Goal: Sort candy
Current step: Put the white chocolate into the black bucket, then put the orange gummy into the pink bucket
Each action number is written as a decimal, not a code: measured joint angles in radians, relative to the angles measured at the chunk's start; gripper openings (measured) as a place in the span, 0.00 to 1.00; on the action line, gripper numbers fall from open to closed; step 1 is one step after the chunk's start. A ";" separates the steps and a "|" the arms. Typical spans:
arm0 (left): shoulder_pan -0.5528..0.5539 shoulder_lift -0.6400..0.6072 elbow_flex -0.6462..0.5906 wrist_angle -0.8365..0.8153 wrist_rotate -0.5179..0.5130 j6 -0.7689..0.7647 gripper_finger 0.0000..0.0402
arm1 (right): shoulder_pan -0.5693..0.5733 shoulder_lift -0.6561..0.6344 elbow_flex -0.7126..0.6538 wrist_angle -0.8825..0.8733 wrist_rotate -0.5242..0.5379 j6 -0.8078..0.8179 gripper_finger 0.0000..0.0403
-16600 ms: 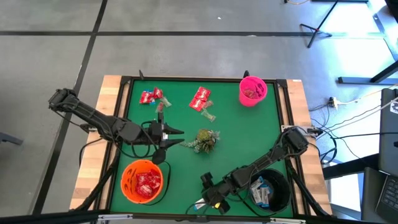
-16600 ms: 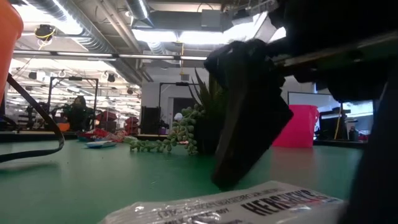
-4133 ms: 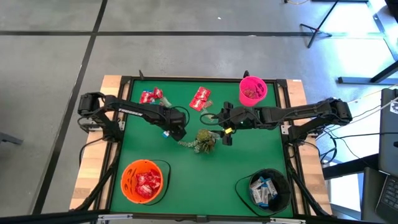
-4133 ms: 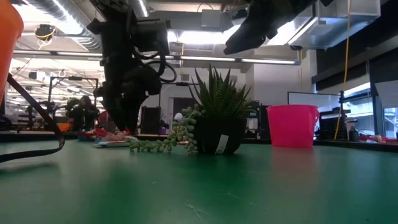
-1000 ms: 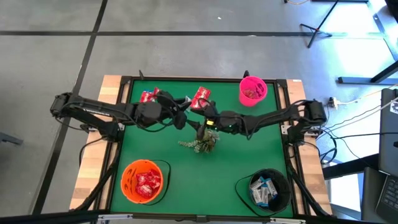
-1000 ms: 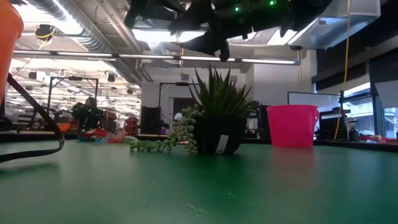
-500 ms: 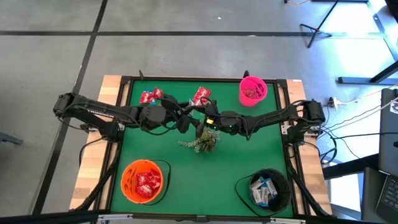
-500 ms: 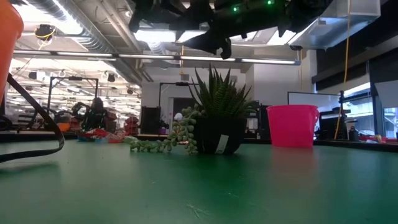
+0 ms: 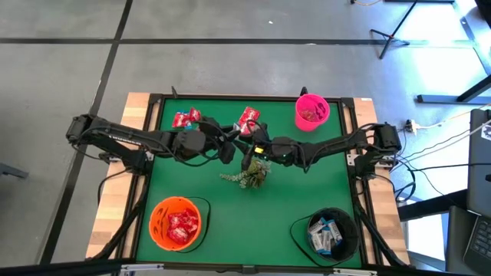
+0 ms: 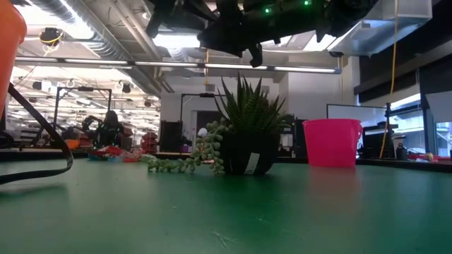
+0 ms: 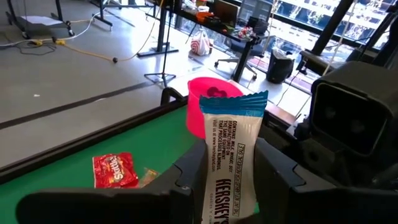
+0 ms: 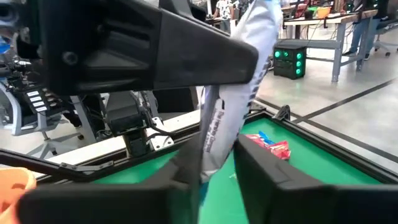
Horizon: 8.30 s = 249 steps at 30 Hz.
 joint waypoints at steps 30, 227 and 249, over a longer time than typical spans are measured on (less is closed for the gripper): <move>-0.021 -0.051 0.000 0.000 0.087 0.110 0.49 | 0.000 -0.003 0.000 -0.026 -0.036 -0.025 0.08; 0.069 -0.196 -0.187 -0.125 0.731 0.060 0.00 | -0.086 -0.131 -0.011 -0.242 -0.610 -0.179 0.41; 0.021 -0.165 -0.187 -0.119 0.667 0.051 0.00 | -0.085 -0.131 -0.011 -0.205 -0.655 -0.151 0.41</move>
